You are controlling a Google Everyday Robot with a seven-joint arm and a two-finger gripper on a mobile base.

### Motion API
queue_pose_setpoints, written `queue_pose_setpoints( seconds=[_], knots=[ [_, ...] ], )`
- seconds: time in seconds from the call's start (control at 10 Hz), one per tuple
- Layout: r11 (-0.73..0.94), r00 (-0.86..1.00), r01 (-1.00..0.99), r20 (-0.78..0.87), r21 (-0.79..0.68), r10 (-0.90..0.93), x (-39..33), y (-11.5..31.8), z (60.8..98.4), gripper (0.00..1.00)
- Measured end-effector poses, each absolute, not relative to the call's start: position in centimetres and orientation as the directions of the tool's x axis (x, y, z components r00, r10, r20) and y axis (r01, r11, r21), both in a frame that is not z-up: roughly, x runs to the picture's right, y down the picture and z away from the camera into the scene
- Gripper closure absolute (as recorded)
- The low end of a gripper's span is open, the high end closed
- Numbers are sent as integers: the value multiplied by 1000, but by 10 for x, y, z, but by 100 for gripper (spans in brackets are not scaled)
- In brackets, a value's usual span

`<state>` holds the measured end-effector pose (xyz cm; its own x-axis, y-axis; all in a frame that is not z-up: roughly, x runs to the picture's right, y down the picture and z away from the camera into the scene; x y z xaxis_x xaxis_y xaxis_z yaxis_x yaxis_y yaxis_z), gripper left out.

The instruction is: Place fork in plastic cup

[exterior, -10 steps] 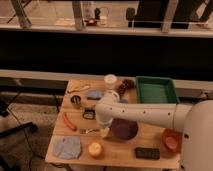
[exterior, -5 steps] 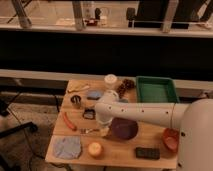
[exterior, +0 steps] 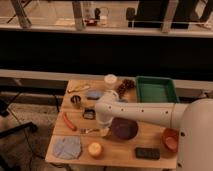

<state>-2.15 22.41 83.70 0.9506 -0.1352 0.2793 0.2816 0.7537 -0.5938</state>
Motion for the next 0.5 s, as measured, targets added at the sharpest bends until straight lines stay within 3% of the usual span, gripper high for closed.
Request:
queue_pose_setpoints(
  seconds=[0.2, 0.5],
  knots=[
    [752, 952, 276, 275, -598, -131, -23, 224, 840, 54],
    [750, 953, 276, 273, -601, -132, -21, 222, 836, 54]
  ],
)
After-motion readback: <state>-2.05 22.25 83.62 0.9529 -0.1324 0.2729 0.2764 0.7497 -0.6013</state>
